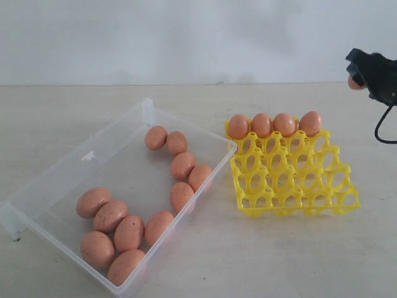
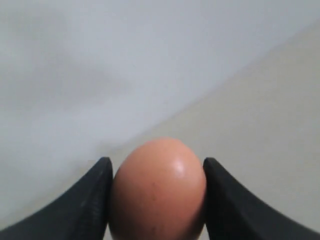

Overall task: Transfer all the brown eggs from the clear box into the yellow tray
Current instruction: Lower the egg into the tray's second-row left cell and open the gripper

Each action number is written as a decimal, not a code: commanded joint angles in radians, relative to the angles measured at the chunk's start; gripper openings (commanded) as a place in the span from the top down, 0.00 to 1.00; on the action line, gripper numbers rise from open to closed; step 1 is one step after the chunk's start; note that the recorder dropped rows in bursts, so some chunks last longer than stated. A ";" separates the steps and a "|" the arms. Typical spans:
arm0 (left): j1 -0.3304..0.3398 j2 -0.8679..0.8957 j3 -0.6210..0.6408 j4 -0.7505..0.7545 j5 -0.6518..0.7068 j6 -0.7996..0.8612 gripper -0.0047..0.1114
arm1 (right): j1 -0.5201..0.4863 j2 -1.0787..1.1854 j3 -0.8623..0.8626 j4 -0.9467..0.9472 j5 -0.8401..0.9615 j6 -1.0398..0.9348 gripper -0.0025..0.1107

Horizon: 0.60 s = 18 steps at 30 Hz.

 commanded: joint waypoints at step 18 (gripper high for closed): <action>-0.005 0.003 -0.004 0.000 0.002 0.008 1.00 | 0.255 0.002 -0.019 -0.953 0.040 -0.029 0.98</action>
